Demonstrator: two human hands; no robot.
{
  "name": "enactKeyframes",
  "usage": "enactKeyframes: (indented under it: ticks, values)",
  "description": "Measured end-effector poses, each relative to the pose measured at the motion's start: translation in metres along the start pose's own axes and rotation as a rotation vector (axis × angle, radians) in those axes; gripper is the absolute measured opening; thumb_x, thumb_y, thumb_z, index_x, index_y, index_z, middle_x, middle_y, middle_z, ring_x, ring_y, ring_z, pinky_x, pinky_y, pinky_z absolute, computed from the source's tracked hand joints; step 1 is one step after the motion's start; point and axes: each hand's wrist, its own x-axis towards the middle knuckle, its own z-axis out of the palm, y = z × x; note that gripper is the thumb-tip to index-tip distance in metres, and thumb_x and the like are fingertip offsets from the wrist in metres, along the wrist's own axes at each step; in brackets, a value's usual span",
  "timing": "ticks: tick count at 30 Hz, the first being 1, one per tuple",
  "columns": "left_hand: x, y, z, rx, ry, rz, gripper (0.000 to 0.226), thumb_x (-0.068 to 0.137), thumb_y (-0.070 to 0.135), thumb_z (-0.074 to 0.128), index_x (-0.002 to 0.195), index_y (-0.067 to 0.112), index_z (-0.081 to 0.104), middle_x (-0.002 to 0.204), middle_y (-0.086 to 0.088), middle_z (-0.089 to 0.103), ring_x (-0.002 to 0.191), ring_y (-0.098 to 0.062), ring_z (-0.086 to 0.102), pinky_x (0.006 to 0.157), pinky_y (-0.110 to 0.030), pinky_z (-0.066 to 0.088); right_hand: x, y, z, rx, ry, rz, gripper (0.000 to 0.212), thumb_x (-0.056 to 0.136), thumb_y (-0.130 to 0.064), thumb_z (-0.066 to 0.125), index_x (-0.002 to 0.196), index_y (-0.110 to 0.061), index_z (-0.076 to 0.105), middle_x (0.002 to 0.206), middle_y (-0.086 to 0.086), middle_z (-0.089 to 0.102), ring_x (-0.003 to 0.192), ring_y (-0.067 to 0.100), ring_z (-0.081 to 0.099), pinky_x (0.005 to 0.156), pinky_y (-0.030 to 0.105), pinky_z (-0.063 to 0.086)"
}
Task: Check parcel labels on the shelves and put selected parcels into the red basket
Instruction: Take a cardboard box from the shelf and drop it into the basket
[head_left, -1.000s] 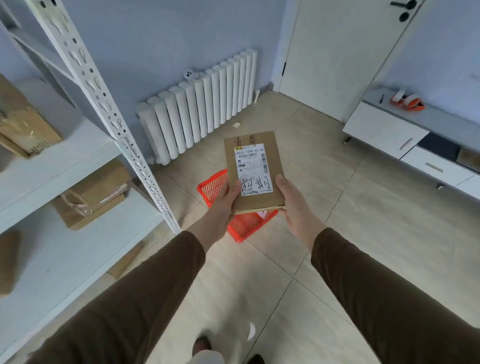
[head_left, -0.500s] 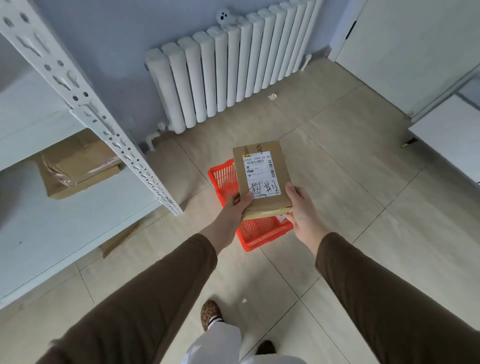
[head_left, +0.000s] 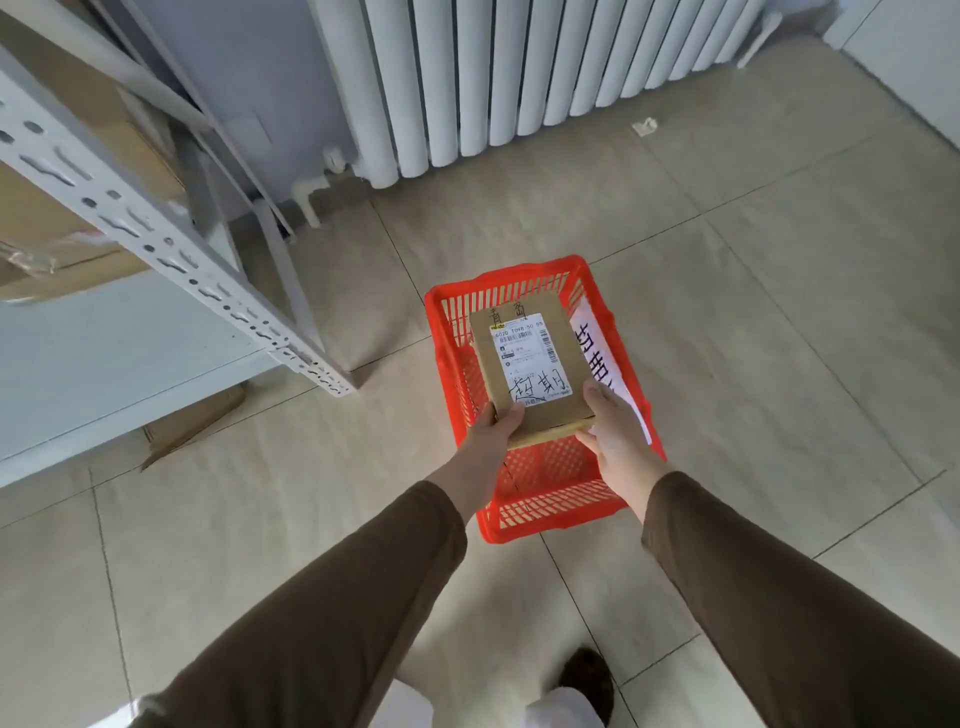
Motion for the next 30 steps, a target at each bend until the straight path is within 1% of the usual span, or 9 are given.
enactKeyframes:
  ticks: [2, 5, 7, 9, 12, 17, 23, 27, 30]
  values:
    - [0.034, -0.018, -0.002, -0.003, 0.028, 0.004, 0.062, 0.098, 0.047, 0.063, 0.155, 0.031, 0.045, 0.146, 0.006, 0.057, 0.139, -0.023, 0.048, 0.126, -0.047, 0.029, 0.033, 0.019, -0.001, 0.003, -0.004, 0.005, 0.033, 0.109, -0.032, 0.046, 0.134, -0.021, 0.063, 0.125, -0.004, 0.07, 0.114, 0.011, 0.064, 0.097, 0.035, 0.048]
    - [0.081, -0.039, -0.007, 0.019, 0.104, 0.001, 0.055, 0.107, 0.044, 0.052, 0.158, 0.029, 0.04, 0.148, 0.002, 0.054, 0.134, -0.022, 0.049, 0.113, -0.036, 0.036, 0.08, 0.048, -0.001, -0.001, 0.007, 0.014, 0.026, 0.11, -0.025, 0.044, 0.128, -0.021, 0.062, 0.115, -0.006, 0.067, 0.1, 0.004, 0.062, 0.082, 0.029, 0.053]
    - [0.113, -0.053, -0.012, 0.023, 0.16, 0.004, 0.052, 0.109, 0.042, 0.047, 0.158, 0.028, 0.04, 0.151, 0.0, 0.053, 0.13, -0.02, 0.05, 0.105, -0.035, 0.036, 0.111, 0.068, 0.002, -0.016, -0.011, 0.013, 0.029, 0.11, -0.024, 0.044, 0.132, -0.018, 0.061, 0.123, -0.002, 0.066, 0.11, 0.012, 0.062, 0.094, 0.038, 0.055]
    - [0.139, -0.064, -0.016, 0.012, 0.219, 0.0, 0.051, 0.11, 0.039, 0.044, 0.159, 0.026, 0.039, 0.151, 0.001, 0.051, 0.131, -0.022, 0.048, 0.105, -0.035, 0.035, 0.138, 0.085, 0.006, -0.022, -0.023, 0.008, 0.033, 0.109, -0.024, 0.044, 0.138, -0.017, 0.06, 0.129, 0.002, 0.064, 0.119, 0.019, 0.06, 0.103, 0.042, 0.053]
    - [0.175, -0.074, -0.019, 0.016, 0.308, -0.007, 0.046, 0.113, 0.033, 0.039, 0.158, 0.024, 0.038, 0.139, 0.001, 0.051, 0.132, -0.027, 0.049, 0.103, -0.034, 0.035, 0.171, 0.103, 0.014, -0.026, -0.031, 0.011, 0.024, 0.11, -0.02, 0.043, 0.123, -0.023, 0.063, 0.117, -0.002, 0.066, 0.111, 0.017, 0.061, 0.099, 0.037, 0.054]
    - [0.22, -0.084, -0.022, 0.127, 0.419, -0.011, 0.05, 0.113, 0.025, 0.034, 0.159, 0.006, 0.032, 0.16, -0.019, 0.041, 0.146, -0.035, 0.042, 0.114, -0.04, 0.039, 0.207, 0.119, 0.026, -0.011, -0.026, 0.02, 0.022, 0.11, -0.017, 0.042, 0.12, -0.027, 0.06, 0.103, -0.01, 0.067, 0.098, 0.012, 0.064, 0.076, 0.023, 0.054]
    - [0.247, -0.087, -0.02, 0.101, 0.62, -0.029, 0.047, 0.11, 0.028, 0.039, 0.158, 0.027, 0.038, 0.155, -0.013, 0.049, 0.139, -0.04, 0.049, 0.116, -0.053, 0.039, 0.233, 0.13, 0.034, -0.049, -0.044, -0.006, 0.026, 0.11, -0.014, 0.041, 0.125, -0.023, 0.061, 0.113, -0.003, 0.069, 0.108, 0.018, 0.066, 0.079, 0.026, 0.055]
    - [0.254, -0.092, -0.023, 0.139, 0.641, -0.037, 0.046, 0.105, 0.023, 0.042, 0.151, 0.026, 0.042, 0.145, -0.012, 0.058, 0.13, -0.041, 0.058, 0.111, -0.055, 0.046, 0.241, 0.136, 0.036, -0.057, 0.011, -0.021, 0.019, 0.103, -0.005, 0.054, 0.122, -0.01, 0.052, 0.125, 0.011, 0.064, 0.113, 0.026, 0.066, 0.081, 0.029, 0.057]
    - [0.256, -0.095, -0.026, 0.162, 0.655, -0.066, 0.051, 0.103, 0.02, 0.046, 0.153, 0.025, 0.037, 0.146, -0.011, 0.057, 0.128, -0.04, 0.06, 0.109, -0.053, 0.048, 0.235, 0.133, 0.037, -0.103, -0.039, 0.01, 0.027, 0.104, -0.007, 0.053, 0.131, -0.012, 0.053, 0.124, 0.009, 0.067, 0.106, 0.02, 0.066, 0.084, 0.029, 0.053]
